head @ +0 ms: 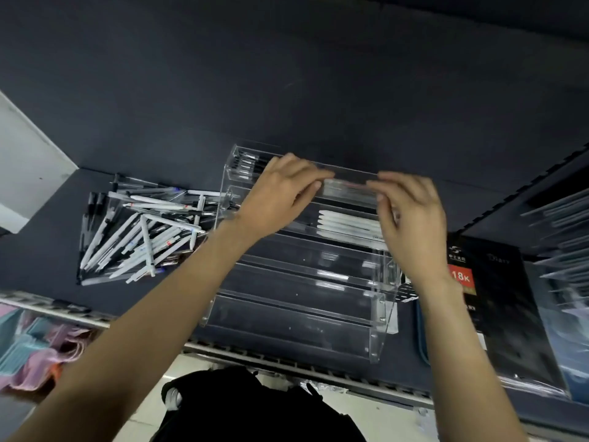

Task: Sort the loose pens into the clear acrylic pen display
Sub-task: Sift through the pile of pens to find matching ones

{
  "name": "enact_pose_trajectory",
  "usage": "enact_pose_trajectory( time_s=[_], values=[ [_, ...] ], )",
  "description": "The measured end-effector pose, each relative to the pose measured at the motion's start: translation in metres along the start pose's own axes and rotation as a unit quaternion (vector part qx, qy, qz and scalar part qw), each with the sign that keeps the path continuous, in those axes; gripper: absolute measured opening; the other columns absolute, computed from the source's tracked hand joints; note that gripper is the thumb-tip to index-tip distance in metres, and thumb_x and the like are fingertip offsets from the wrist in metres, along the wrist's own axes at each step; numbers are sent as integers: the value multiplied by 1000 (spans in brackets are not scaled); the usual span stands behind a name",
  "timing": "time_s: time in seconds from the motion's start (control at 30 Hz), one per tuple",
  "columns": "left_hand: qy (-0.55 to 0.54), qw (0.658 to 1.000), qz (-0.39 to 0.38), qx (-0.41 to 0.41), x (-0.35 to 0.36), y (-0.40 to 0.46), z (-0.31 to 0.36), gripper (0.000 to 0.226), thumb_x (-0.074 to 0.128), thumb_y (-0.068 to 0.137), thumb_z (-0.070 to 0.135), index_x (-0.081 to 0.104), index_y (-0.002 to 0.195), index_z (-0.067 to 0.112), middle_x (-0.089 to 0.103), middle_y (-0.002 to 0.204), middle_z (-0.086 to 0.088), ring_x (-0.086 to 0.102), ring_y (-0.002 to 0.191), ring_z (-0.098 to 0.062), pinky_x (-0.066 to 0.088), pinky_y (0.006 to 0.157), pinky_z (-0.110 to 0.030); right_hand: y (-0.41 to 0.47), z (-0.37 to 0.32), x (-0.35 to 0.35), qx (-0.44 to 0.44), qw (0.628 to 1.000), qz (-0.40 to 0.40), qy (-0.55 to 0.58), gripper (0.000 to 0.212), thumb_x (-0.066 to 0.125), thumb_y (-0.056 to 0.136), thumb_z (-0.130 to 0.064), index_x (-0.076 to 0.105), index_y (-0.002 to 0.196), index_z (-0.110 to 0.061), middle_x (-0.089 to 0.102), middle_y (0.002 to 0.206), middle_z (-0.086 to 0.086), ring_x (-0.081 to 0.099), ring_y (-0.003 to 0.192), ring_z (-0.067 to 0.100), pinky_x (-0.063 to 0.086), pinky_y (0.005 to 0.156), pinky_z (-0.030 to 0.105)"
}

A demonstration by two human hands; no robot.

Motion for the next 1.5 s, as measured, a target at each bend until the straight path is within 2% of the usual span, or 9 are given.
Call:
enact_pose_trajectory(
  time_s=[0.13,0.3,0.43,0.53,0.77,0.93,1.13,1.3,1.5],
  values=[
    [-8,995,92,-33,-35,-65,0,24,53,94,8,66,115,10,70,92,0,57,81,-18,40,75,-30,-30,-69,27,-15,993,3,114,26,50,90,-5,69,107,-7,66,107,3,57,99,22,45,89,32],
    [12,963,119,-240,-82,-179,-41,22,51,93,10,68,107,12,70,89,1,59,81,-18,43,76,-35,-58,-149,95,-49,974,-147,162,25,53,86,-9,70,103,-16,69,97,-3,60,90,15,52,75,30],
    [74,898,-30,-432,-111,-257,-106,25,58,84,22,70,105,13,71,104,-7,62,96,-33,49,85,-39,-59,-201,151,-51,942,-310,116,27,50,92,-15,65,113,-24,66,107,-5,61,98,16,54,74,34],
    [82,859,-87,-499,-122,-282,-137,30,64,86,27,68,112,12,69,109,-12,59,100,-38,47,87,-43,-59,-227,187,-35,916,-396,58,32,45,95,-17,55,125,-22,59,117,-1,60,102,21,51,79,36],
    [57,872,-101,-476,-91,-259,-151,58,64,81,55,57,117,11,61,114,-6,56,107,-25,47,85,-37,-68,-249,235,79,901,-415,-96,27,45,96,-19,49,121,-9,57,111,13,61,97,31,53,77,41],
    [45,866,-175,-466,-71,-248,-164,66,69,81,45,42,129,9,50,127,-8,47,120,-26,41,96,-34,-64,-253,252,165,893,-402,-119,36,44,98,-32,42,122,-4,56,108,16,64,91,33,49,68,39],
    [13,873,-195,-448,-72,-253,-177,46,75,79,33,54,115,12,61,114,-6,63,96,-23,51,82,-34,-60,-254,266,258,884,-379,-93,42,59,91,-30,35,116,-6,64,98,15,65,87,34,47,64,37],
    [43,872,-220,-436,-73,-250,-180,45,72,80,40,56,113,13,62,113,-5,62,100,-23,51,80,-34,-57,-251,264,321,872,-364,-65,49,65,85,-15,31,119,-5,63,100,17,63,93,37,49,73,40],
    [58,866,-245,-432,-72,-243,-182,53,70,80,46,56,119,12,64,112,-7,64,98,-22,51,79,-31,-62,-250,258,347,874,-341,-7,48,63,89,-17,31,122,-5,65,102,19,62,95,39,48,78,42]
  ],
)
Point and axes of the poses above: each hand's wrist, its own y-axis towards the middle knuckle, its own x-axis out of the palm, z = x × y, the point moved 2 cm from there along y, towards the middle knuckle
